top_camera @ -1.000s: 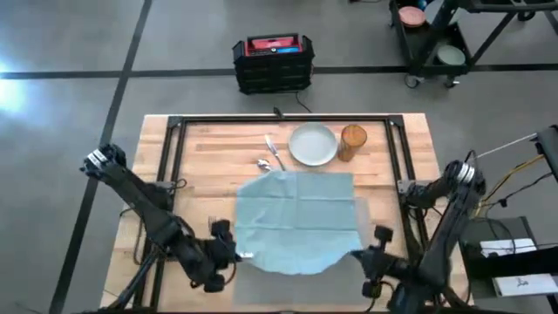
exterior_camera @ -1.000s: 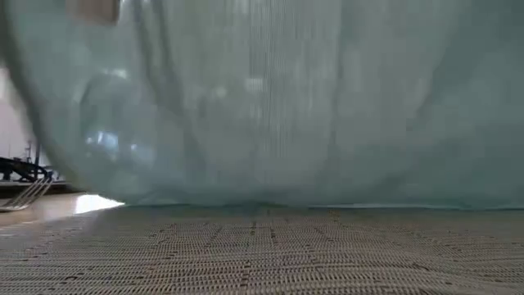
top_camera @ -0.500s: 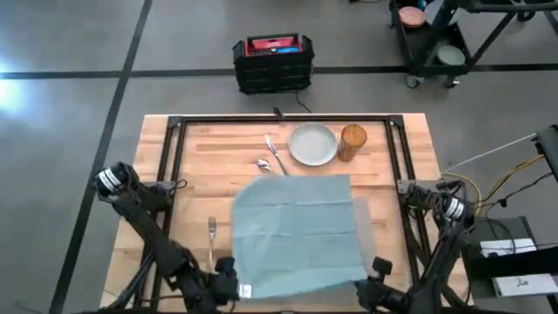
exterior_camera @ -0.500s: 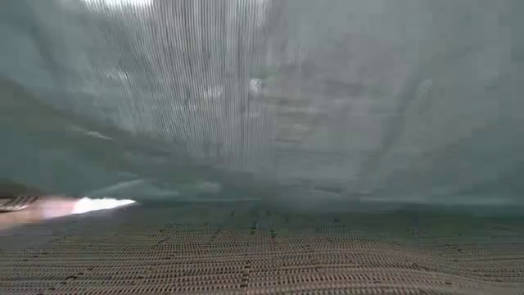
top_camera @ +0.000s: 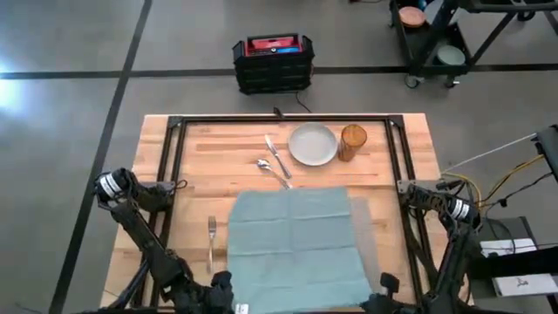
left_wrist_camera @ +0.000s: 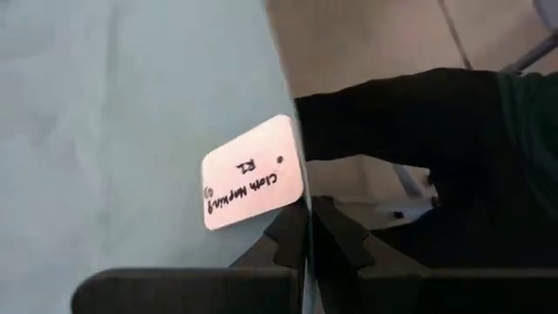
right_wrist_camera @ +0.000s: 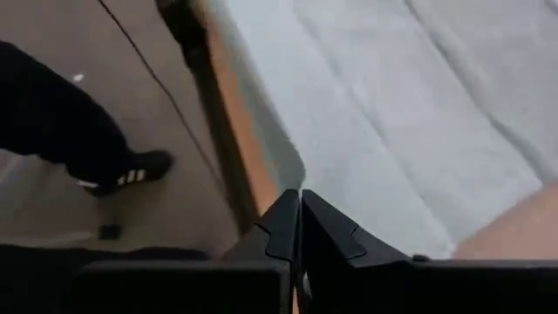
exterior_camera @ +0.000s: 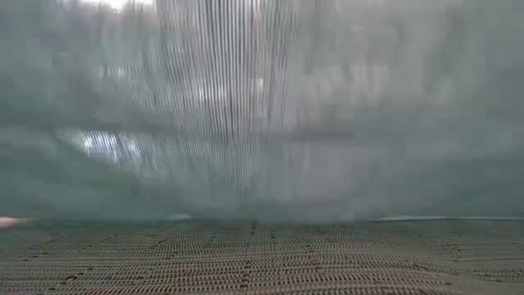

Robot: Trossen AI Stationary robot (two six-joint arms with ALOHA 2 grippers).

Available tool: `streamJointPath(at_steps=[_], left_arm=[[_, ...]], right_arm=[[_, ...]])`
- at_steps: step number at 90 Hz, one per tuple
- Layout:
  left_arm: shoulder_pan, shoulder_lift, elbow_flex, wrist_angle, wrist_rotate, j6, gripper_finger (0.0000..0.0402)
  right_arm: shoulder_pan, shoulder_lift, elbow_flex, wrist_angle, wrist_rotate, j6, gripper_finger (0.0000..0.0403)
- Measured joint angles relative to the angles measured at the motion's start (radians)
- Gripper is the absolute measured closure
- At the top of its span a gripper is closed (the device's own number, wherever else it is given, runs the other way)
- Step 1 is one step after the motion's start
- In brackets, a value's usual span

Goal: Set table place
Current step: Fold the blue napkin on the gray placemat

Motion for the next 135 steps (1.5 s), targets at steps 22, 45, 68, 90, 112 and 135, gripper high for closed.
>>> streamJointPath(at_steps=[22,45,68,90,112,135], left_arm=[[-0.005,0.003,-0.002,0.064,0.036,0.003,0.0402],[-0.009,0.02,-0.005,0.09,0.026,0.0,0.0402],[-0.006,-0.05,-0.005,0.0,-0.099,0.019,0.0402],[0.001,-0.181,-0.005,-0.329,-0.307,0.013,0.0402],[0.079,-0.248,-0.028,-0.644,-0.386,-0.03,0.0402],[0.209,-0.303,-0.143,-0.699,-0.393,0.018,0.0402]], right_arm=[[0.027,0.009,0.0,0.107,0.047,0.043,0.0403],[-0.009,0.017,0.0,0.13,0.098,-0.108,0.0403],[-0.07,-0.004,0.0,0.063,0.139,-0.237,0.0403],[-0.148,-0.012,-0.002,-0.337,0.137,-0.017,0.0403],[-0.256,-0.013,-0.067,-0.498,0.138,0.071,0.0403],[-0.419,-0.015,-0.174,-0.499,0.106,-0.06,0.0403]])
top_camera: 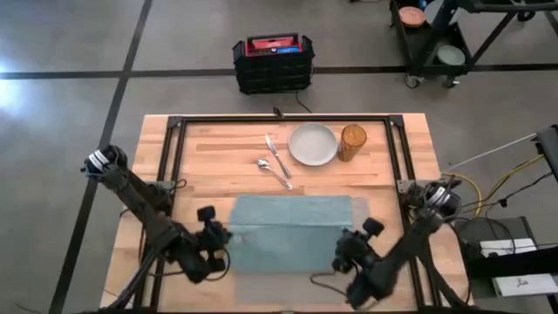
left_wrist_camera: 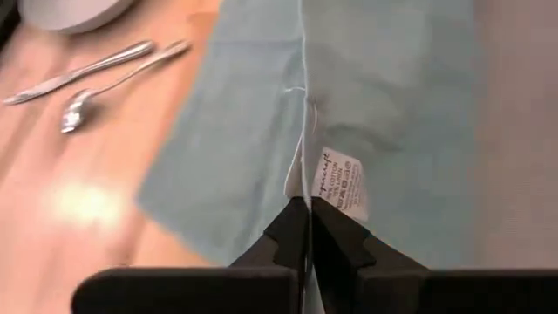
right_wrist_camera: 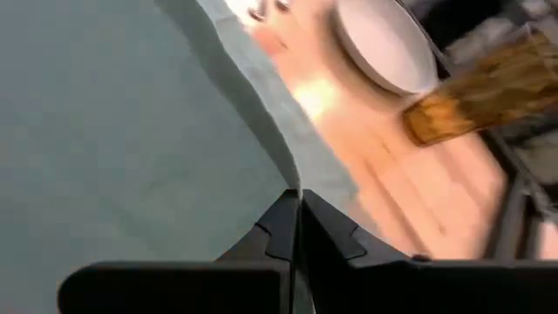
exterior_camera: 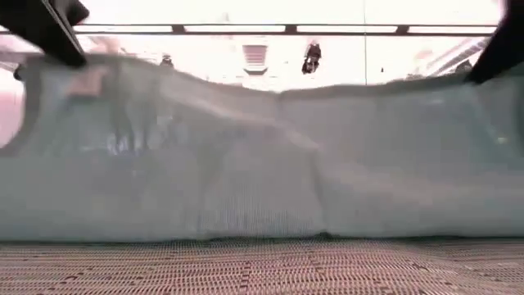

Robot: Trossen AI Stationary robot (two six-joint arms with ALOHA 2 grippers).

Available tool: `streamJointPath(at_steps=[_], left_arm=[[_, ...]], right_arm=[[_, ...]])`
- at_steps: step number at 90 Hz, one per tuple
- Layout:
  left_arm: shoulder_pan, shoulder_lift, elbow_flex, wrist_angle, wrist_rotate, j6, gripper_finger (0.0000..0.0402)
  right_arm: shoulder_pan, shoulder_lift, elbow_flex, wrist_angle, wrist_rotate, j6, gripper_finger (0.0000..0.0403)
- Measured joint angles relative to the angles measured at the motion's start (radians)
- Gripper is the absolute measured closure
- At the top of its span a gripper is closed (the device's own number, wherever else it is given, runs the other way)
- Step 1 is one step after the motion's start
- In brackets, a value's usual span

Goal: Set table place
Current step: Fold the blue napkin on the gray placemat

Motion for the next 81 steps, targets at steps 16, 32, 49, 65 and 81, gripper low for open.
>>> streamJointPath(at_steps=[16,32,49,65,81], left_arm=[[0.087,-0.033,-0.078,0.011,0.004,0.037,0.0402],[0.137,-0.04,-0.137,0.067,0.004,0.084,0.0402],[0.16,-0.041,-0.197,0.148,-0.018,0.111,0.0402],[0.177,-0.041,-0.24,0.165,-0.078,0.118,0.0402],[0.19,-0.039,-0.253,0.197,-0.079,0.131,0.0402]], right_arm=[[-0.08,-0.002,-0.062,0.002,-0.023,-0.057,0.0403],[-0.131,-0.003,-0.124,0.043,-0.023,-0.03,0.0403],[-0.165,-0.003,-0.162,0.131,-0.039,-0.07,0.0403],[-0.178,-0.003,-0.173,0.144,-0.049,-0.065,0.0403],[-0.178,-0.003,-0.173,0.144,-0.059,-0.062,0.0403]])
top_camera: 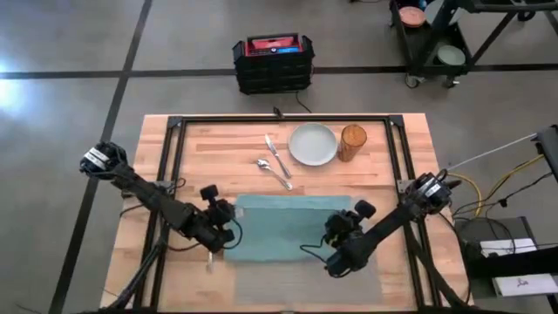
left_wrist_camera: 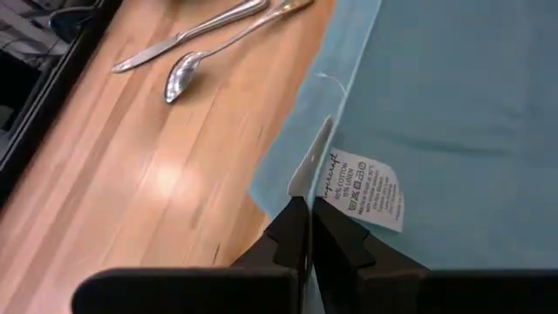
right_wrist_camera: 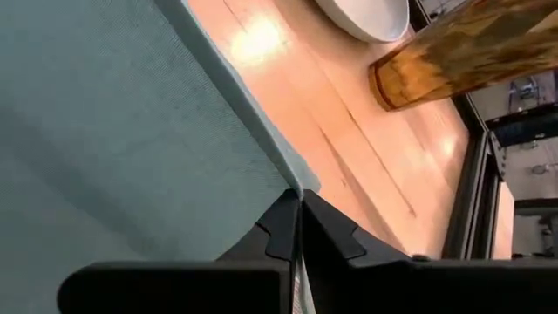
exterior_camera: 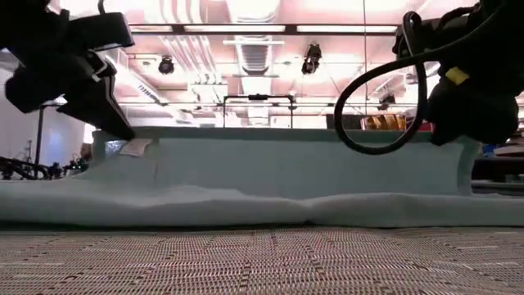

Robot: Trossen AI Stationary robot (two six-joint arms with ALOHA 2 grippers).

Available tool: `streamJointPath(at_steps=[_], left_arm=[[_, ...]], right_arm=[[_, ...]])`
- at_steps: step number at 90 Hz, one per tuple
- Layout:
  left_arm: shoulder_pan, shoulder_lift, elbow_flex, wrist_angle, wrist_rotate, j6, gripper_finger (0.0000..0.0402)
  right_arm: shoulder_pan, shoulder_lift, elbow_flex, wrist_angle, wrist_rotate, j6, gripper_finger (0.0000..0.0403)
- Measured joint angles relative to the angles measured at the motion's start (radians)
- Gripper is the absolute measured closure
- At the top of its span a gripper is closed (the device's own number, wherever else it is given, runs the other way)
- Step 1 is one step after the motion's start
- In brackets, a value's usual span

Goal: Set table place
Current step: Fold the blue napkin on the gray placemat

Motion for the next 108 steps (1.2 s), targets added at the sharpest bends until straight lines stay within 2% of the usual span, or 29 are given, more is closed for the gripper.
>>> streamJointPath(at_steps=[22,61,69,80,95,108], left_arm=[[0.004,0.0,-0.004,0.025,-0.028,0.045,0.0402],[0.023,0.0,-0.008,0.025,-0.028,0.039,0.0402],[0.032,0.0,-0.008,0.024,-0.026,0.035,0.0396],[0.045,-0.001,-0.008,0.023,-0.026,0.035,0.0362],[0.063,-0.009,0.015,-0.019,0.002,0.039,0.0281],[0.063,-0.018,0.099,-0.096,0.003,0.038,0.0214]], right_arm=[[0.0,0.0,-0.001,-0.001,-0.031,0.018,0.0403],[-0.018,0.0,-0.017,-0.008,-0.042,0.047,0.0403],[-0.029,0.0,-0.017,-0.009,-0.043,0.042,0.0393],[-0.045,0.0,-0.018,-0.016,-0.043,0.005,0.0355],[-0.059,-0.013,-0.018,-0.034,-0.043,-0.059,0.0283],[-0.059,-0.097,-0.018,-0.06,-0.043,-0.079,0.0234]])
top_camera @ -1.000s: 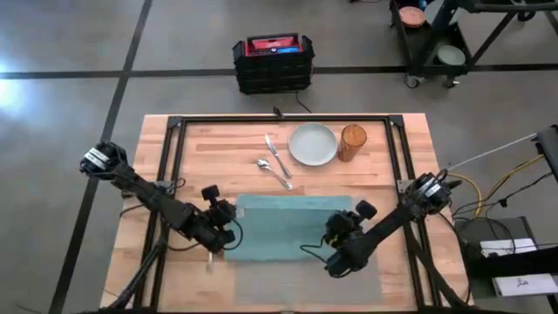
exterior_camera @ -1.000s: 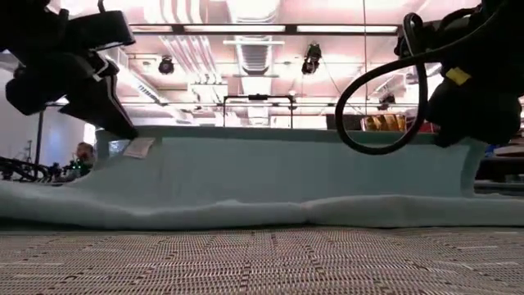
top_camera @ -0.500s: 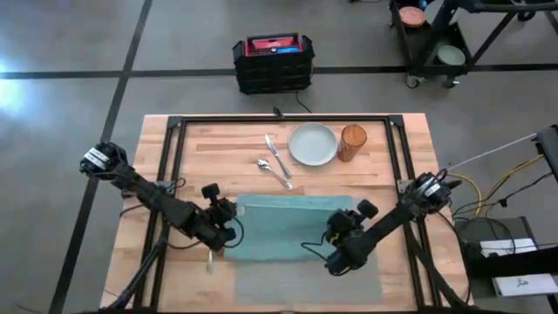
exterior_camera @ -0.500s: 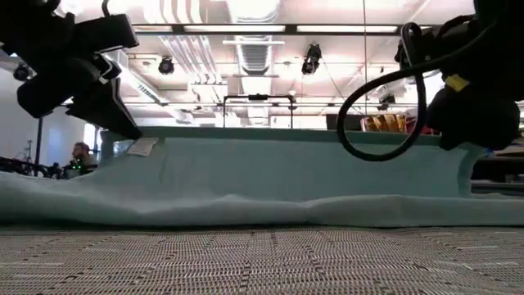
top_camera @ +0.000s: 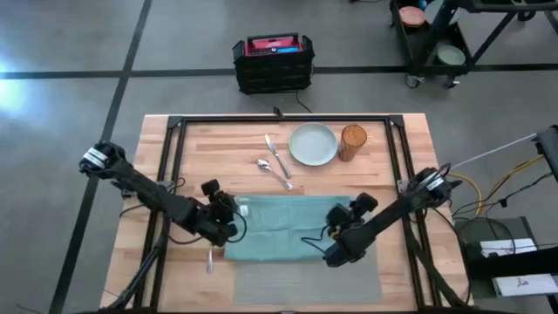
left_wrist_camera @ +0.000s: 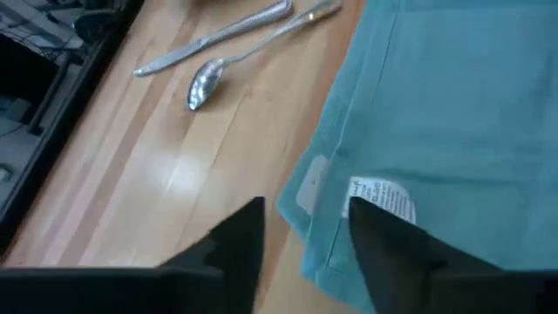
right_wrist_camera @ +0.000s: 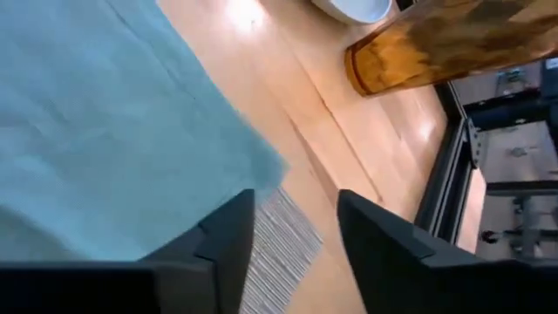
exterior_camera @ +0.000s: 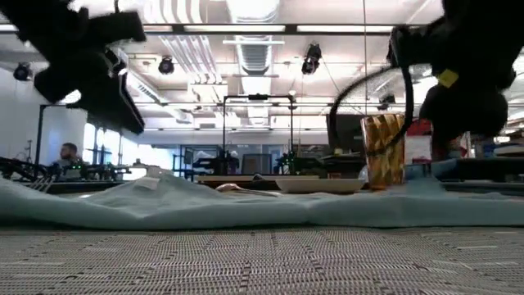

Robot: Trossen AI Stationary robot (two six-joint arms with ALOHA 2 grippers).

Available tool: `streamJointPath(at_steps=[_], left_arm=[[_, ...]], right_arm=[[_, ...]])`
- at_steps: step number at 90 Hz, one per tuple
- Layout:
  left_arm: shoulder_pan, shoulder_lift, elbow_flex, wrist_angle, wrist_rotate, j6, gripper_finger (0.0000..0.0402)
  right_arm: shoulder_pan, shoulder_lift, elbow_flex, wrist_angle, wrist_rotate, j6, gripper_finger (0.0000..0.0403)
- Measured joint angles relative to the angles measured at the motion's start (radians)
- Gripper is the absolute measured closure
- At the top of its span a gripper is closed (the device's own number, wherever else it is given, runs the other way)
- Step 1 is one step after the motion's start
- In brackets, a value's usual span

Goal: Set table place
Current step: Fold the blue napkin on the gray placemat

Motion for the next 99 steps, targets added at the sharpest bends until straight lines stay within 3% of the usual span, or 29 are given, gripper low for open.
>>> streamJointPath(at_steps=[12,23,43,51,57,80,99], left_arm=[[-0.001,-0.003,0.059,-0.007,0.044,0.0,0.0175],[-0.001,-0.003,0.057,-0.01,0.112,-0.011,0.0165],[0.004,-0.003,-0.026,-0.014,0.149,-0.076,0.0188],[0.018,-0.006,-0.064,-0.011,0.222,-0.126,0.0196],[0.023,-0.007,-0.092,-0.014,0.266,-0.151,0.0201],[0.055,-0.008,-0.184,0.008,0.282,-0.155,0.0212],[0.083,0.005,-0.227,0.092,0.268,-0.012,0.0212]], right_arm=[[0.005,-0.13,-0.006,0.006,-0.001,-0.022,0.0209],[-0.011,-0.263,-0.064,0.072,-0.011,-0.053,0.0202],[-0.133,-0.505,-0.326,0.477,-0.157,-0.246,0.0211],[-0.175,-0.565,-0.433,0.619,-0.218,-0.271,0.0216],[-0.185,-0.586,-0.493,0.7,-0.251,-0.274,0.022],[-0.168,-0.558,-0.6,0.914,-0.265,-0.31,0.0233],[-0.137,-0.498,-0.603,1.025,-0.265,-0.394,0.0243]])
